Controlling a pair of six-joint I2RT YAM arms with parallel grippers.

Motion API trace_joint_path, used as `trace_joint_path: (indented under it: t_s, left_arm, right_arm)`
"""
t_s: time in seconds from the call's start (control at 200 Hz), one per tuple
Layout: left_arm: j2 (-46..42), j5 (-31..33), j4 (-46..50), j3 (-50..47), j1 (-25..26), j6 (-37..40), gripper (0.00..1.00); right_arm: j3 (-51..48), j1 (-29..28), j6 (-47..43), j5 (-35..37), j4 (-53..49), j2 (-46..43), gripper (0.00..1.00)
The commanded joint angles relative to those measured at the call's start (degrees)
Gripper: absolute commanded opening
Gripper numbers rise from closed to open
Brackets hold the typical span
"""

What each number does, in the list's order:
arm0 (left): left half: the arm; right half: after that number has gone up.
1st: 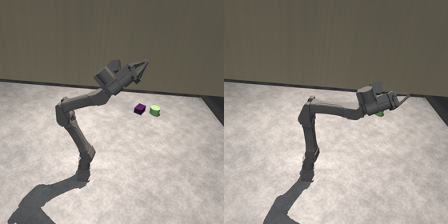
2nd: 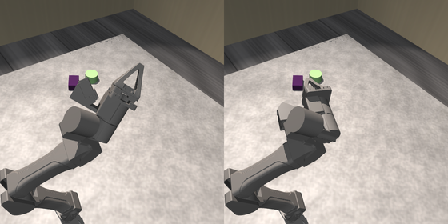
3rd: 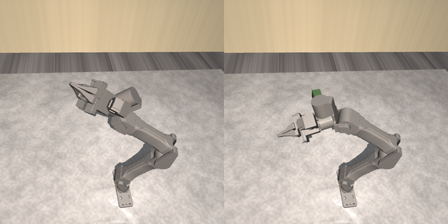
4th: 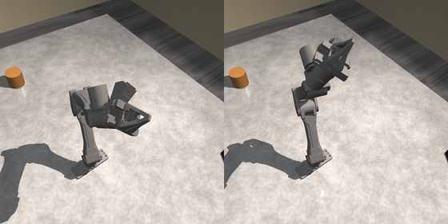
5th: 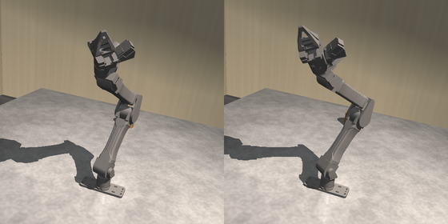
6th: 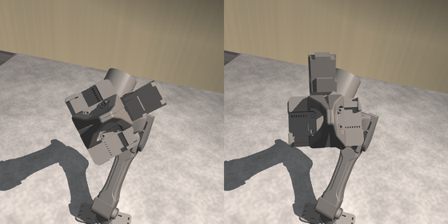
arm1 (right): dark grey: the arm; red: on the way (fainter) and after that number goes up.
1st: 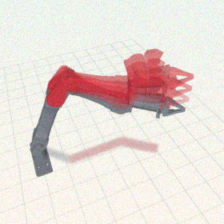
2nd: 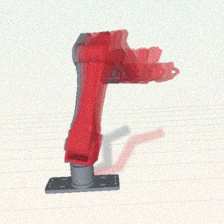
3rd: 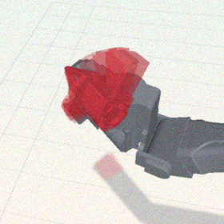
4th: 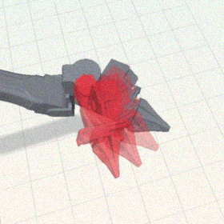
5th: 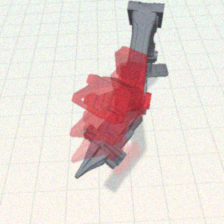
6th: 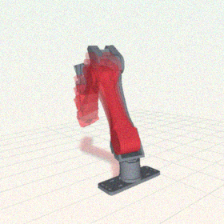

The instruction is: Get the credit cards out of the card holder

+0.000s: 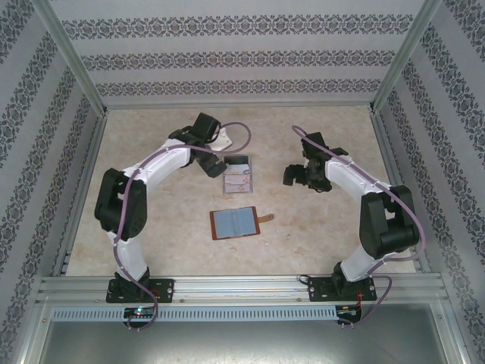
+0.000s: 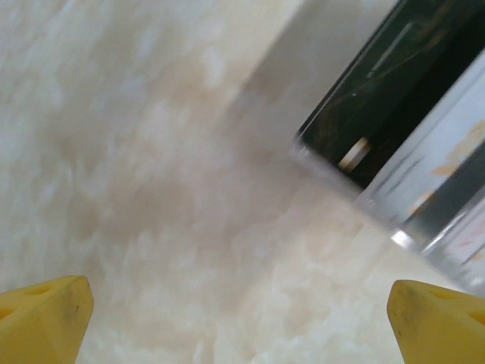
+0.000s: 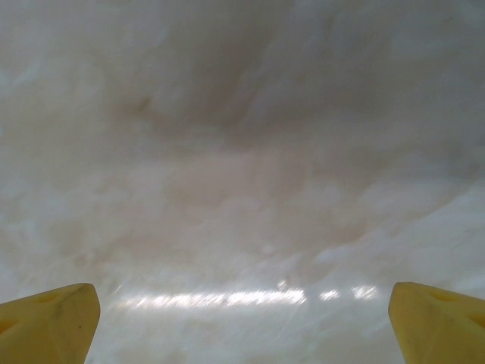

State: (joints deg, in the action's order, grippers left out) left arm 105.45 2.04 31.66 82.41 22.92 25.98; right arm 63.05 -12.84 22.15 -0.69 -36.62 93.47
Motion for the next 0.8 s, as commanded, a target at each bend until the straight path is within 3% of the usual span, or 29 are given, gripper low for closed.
trace_joint_path:
  t_s: [0.0,0.14,0.285,0.45,0.57,0.724,0.794]
  left_arm:
    - [-6.45,3.43,-11.77,-10.02,-3.13,-9.18,1.00]
    - [-15.47,3.80,-23.09,-25.44,-8.48,-16.49,1.00]
    - [-23.27,5.60,-37.03,-39.37,-14.42,-21.99,1.00]
    - [-26.22,8.20,-50.86,-49.42,-18.29,-24.93,1.00]
    - [-25.58,3.98,-68.15,-57.71,-20.12,-26.33,1.00]
    - [-23.22,-0.43,-80.08,-61.60,-20.83,-24.57,1.00]
    - [-19.24,-1.53,-87.17,-63.34,-21.82,-25.22,1.00]
  right_arm:
    - [2.40,1.36,-4.65,9.95,1.53,1.28,0.98]
    - [-2.69,3.58,-8.26,18.20,11.22,-0.49,0.96]
    - [-11.05,5.35,-15.66,19.07,28.01,-1.67,0.97]
    - [-18.85,5.48,-19.22,23.07,43.81,-3.70,0.98]
    - [-25.96,6.30,-22.03,21.02,58.46,-6.97,0.98]
    - [-33.41,9.06,-20.55,12.68,73.20,-7.96,0.98]
    - [-35.35,9.53,-20.73,10.32,74.86,-9.35,0.98]
